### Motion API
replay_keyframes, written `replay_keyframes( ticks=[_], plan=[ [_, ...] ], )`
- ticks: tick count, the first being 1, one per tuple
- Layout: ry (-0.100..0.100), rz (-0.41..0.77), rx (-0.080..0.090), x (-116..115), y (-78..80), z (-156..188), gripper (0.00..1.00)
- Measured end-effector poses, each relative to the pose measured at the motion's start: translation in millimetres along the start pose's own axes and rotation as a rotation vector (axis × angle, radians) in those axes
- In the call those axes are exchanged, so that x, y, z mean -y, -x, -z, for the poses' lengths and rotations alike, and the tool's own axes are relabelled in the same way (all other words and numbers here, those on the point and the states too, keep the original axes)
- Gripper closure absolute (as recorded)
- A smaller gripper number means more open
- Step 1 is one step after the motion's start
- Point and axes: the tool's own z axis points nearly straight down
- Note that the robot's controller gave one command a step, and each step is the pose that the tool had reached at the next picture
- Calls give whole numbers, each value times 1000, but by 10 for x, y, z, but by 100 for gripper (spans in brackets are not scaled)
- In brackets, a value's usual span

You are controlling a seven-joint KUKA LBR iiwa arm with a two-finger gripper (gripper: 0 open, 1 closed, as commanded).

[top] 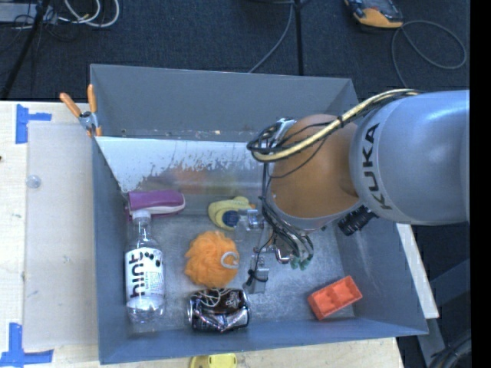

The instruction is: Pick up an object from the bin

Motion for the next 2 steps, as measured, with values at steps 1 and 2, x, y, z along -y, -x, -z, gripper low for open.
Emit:
replay_keyframes(
  ticks=[1, 2],
  plan=[
    [1, -2, 7, 4, 17, 43, 0],
    [-1, 54, 11, -83, 89, -86, 0]
  ],
)
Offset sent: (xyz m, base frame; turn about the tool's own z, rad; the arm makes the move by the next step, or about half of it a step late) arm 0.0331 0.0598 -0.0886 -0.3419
